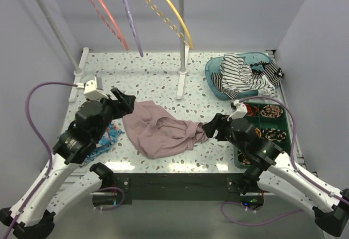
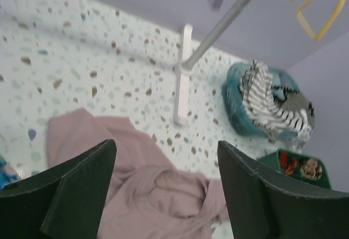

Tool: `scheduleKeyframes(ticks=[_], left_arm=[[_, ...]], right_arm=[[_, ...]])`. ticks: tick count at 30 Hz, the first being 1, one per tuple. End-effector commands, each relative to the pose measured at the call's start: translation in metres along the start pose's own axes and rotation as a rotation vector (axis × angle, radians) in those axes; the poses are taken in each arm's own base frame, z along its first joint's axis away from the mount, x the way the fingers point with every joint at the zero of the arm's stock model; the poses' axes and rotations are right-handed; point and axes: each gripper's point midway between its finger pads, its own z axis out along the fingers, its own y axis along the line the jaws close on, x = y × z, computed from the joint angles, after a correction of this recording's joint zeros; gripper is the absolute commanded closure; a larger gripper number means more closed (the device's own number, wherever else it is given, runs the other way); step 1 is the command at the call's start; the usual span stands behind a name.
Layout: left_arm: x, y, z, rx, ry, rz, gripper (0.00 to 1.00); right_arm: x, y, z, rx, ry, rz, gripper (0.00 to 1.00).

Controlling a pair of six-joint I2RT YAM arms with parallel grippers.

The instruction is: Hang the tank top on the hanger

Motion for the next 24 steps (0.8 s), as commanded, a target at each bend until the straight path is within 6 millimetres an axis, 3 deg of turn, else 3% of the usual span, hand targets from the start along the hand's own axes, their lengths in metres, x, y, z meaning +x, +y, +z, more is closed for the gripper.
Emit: scheduleKeyframes(ticks=[1,3,4,5,6,7,8,9,10,12,13,14,15,16,17,18,20,24], left_arm=[[-0.107,-0.022,-0.014,-0.082,-0.241,0.046,0.2],[-0.129,-0.026,-0.005,-0.147,-0.294,0.06,0.19],[-0.152,-0.037,-0.011,-0.134,-0.343,0.048,0.19],[-0.163,-0.041,-0.009,-0.141,-0.362,0.085,0.19],[-0.169,-0.043,0.004,-0.186,-0.368,0.103,0.19],[-0.191,-0.051,-0.002,-0.191,-0.412,0.108,0.2],[-0.199,-0.054,0.001,-0.208,-0.423,0.125,0.2],[-0.202,-0.055,0.016,-0.259,-0.421,0.15,0.2],[-0.219,-0.06,0.013,-0.27,-0.453,0.166,0.2],[-0.226,-0.058,0.034,-0.33,-0.455,0.202,0.2],[-0.24,-0.061,0.033,-0.336,-0.478,0.2,0.2],[-0.239,-0.055,0.05,-0.369,-0.457,0.227,0.2],[-0.251,-0.058,0.05,-0.366,-0.473,0.217,0.2],[-0.255,-0.057,0.056,-0.369,-0.467,0.223,0.2],[-0.251,-0.048,0.075,-0.392,-0.43,0.247,0.2],[-0.261,-0.051,0.076,-0.387,-0.445,0.24,0.2],[-0.261,-0.045,0.098,-0.394,-0.417,0.265,0.21],[-0.271,-0.047,0.121,-0.387,-0.411,0.271,0.2]], right_arm=[[-0.018,0.014,0.003,-0.016,-0.035,-0.034,0.29],[-0.015,0.018,0.007,-0.034,-0.021,-0.037,0.29],[-0.013,0.019,0.008,-0.036,-0.016,-0.037,0.29],[-0.012,0.02,0.01,-0.038,-0.01,-0.038,0.29],[-0.011,0.02,0.011,-0.041,-0.003,-0.042,0.29],[-0.01,0.02,0.011,-0.041,0.001,-0.041,0.29],[-0.008,0.02,0.012,-0.041,0.008,-0.049,0.29],[-0.008,0.021,0.012,-0.043,0.012,-0.05,0.29],[-0.007,0.02,0.013,-0.039,0.017,-0.053,0.29],[-0.006,0.021,0.012,-0.041,0.022,-0.057,0.29],[-0.007,0.021,0.011,-0.042,0.023,-0.061,0.29],[-0.007,0.021,0.011,-0.042,0.025,-0.063,0.29],[-0.008,0.022,0.009,-0.046,0.026,-0.066,0.29],[-0.007,0.022,0.009,-0.047,0.031,-0.068,0.29],[-0.006,0.022,0.008,-0.047,0.038,-0.073,0.29],[-0.007,0.023,0.007,-0.049,0.038,-0.076,0.29],[-0.006,0.024,0.006,-0.057,0.047,-0.087,0.29],[-0.009,0.03,0.002,-0.089,0.048,-0.1,0.29]])
